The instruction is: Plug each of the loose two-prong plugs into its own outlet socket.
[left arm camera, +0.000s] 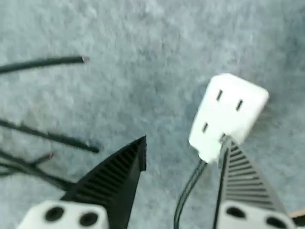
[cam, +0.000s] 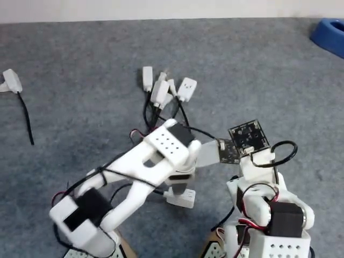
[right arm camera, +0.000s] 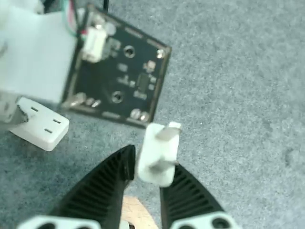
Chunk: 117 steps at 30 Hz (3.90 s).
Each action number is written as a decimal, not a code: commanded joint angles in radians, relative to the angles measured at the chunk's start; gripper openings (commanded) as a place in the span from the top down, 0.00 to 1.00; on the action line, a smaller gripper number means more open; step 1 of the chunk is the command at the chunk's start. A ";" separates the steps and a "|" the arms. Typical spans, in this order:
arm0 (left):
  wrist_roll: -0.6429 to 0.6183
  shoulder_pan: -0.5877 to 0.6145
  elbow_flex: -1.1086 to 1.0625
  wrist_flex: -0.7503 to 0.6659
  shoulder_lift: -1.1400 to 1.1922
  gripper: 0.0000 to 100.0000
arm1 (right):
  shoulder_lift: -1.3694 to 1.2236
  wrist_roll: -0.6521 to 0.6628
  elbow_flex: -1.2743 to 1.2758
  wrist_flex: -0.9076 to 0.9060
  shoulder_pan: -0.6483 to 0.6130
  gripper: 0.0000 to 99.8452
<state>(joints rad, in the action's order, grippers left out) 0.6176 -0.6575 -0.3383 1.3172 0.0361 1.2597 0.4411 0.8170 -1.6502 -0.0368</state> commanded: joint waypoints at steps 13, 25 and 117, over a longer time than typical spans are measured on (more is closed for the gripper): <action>-0.051 -0.116 0.059 0.009 0.163 0.74 | -0.013 0.011 0.004 0.002 -0.051 0.99; -0.092 -0.053 0.252 0.169 0.099 0.74 | -0.013 0.011 0.004 0.001 -0.051 0.99; -0.548 0.952 -0.094 -0.031 -0.214 0.63 | -1.010 -0.169 -0.659 -0.007 -0.588 0.99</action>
<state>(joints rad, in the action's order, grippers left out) 0.0821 0.1588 -0.2954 1.3602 -0.0775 0.3636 0.3337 0.3276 -1.6103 -0.4879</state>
